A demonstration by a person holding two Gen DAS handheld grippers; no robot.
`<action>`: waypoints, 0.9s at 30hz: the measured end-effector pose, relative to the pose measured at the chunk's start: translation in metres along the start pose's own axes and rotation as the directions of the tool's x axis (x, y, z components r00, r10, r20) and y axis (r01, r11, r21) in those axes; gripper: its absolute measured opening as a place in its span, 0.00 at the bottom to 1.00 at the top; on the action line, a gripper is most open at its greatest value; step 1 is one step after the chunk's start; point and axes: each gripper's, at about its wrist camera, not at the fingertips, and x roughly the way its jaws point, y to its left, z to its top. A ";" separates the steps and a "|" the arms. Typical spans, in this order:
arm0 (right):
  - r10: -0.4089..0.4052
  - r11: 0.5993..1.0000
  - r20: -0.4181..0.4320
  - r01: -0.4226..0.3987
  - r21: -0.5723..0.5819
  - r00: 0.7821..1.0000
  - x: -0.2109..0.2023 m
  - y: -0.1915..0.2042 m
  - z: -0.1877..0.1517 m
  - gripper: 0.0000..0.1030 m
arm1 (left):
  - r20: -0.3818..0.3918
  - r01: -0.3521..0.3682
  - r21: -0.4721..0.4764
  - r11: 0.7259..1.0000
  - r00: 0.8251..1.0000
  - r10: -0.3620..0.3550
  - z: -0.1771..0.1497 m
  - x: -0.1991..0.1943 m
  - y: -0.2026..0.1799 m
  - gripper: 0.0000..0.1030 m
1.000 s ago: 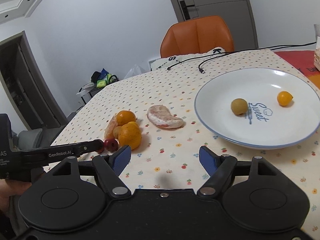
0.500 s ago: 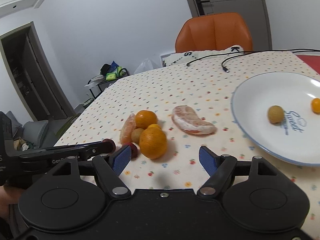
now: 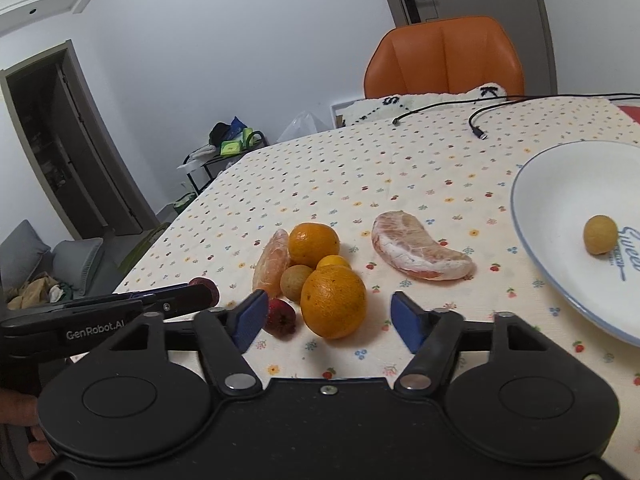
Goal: Organize fruits
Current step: 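Grasp the large orange with the right tool while the left tool grasps a red plum, then carry orange and plum to the white plate and release both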
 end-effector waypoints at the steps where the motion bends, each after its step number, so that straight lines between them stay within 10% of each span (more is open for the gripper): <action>1: 0.001 1.000 -0.006 -0.001 0.002 1.000 0.002 0.001 0.000 0.48 | 0.000 0.001 0.001 1.000 1.000 -0.001 0.000 0.000 -0.001 0.18; 3: -0.002 1.000 -0.014 0.002 0.005 1.000 0.003 0.000 -0.001 0.35 | 0.001 0.001 0.005 1.000 1.000 -0.001 0.000 -0.001 -0.002 0.18; 27: -0.027 0.998 0.111 0.021 0.054 0.993 -0.061 -0.040 -0.007 0.31 | 0.012 0.066 0.100 0.993 0.998 -0.068 0.007 0.002 -0.064 0.18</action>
